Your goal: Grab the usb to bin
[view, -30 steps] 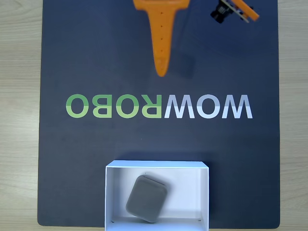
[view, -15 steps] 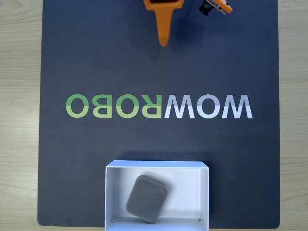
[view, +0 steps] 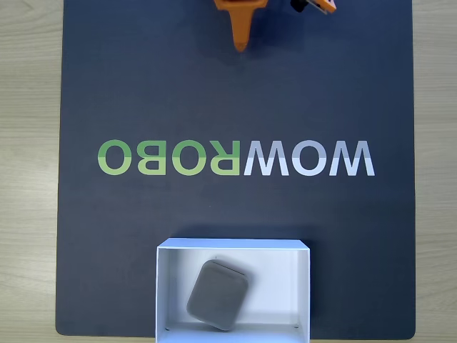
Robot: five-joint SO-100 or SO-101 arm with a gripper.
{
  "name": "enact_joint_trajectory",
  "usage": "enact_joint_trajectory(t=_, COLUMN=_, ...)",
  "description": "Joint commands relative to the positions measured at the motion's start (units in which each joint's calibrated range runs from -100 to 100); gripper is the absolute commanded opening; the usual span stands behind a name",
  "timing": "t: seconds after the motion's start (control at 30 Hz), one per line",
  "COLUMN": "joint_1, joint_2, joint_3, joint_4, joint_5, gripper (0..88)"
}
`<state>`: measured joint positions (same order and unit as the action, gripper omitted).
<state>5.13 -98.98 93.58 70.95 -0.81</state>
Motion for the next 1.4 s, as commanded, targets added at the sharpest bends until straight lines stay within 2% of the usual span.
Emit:
enact_joint_trajectory(t=0.0, joint_1=0.51, joint_2=-0.25, joint_3=-1.53, joint_4=2.25, joint_5=0.02, gripper=0.9)
enact_joint_trajectory(t=1.37, joint_1=0.43, joint_2=-0.17, joint_3=-1.89, joint_4=2.86, joint_5=0.29, gripper=0.9)
